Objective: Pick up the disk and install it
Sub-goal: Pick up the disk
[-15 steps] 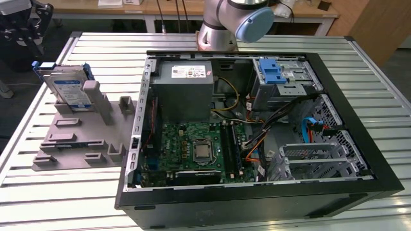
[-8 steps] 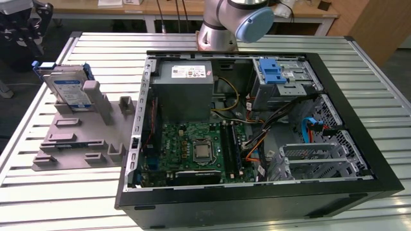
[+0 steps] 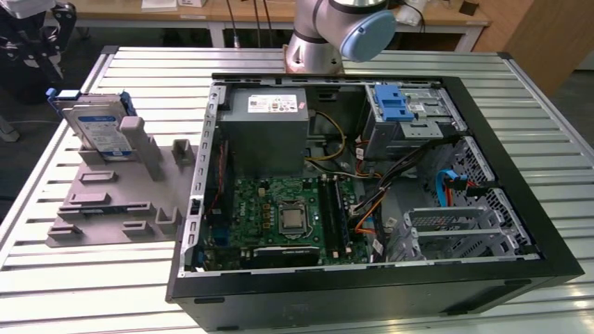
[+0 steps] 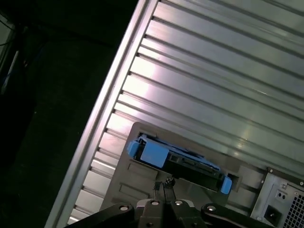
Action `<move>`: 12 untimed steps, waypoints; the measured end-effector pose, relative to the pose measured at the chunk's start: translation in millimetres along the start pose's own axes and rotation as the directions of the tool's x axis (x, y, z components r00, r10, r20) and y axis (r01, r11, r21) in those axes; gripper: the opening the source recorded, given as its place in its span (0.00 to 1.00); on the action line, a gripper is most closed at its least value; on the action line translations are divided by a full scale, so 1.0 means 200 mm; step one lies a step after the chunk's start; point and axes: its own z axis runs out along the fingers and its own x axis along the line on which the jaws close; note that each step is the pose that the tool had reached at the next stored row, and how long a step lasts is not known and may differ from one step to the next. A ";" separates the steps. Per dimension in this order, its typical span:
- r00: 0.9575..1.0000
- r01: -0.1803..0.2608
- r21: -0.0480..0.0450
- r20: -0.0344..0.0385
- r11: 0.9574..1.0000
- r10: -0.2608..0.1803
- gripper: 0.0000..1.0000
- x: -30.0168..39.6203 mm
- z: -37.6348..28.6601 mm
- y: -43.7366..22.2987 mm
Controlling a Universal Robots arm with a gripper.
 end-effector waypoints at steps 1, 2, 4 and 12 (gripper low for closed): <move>1.000 0.007 0.000 0.000 1.000 -0.007 0.11 0.000 0.000 0.000; 1.000 0.013 0.000 -0.001 1.000 -0.013 0.11 0.000 0.000 0.000; 1.000 0.028 0.000 -0.001 1.000 -0.028 0.11 0.000 0.000 0.000; 0.996 0.086 0.004 -0.006 0.996 -0.086 0.11 0.000 0.001 0.000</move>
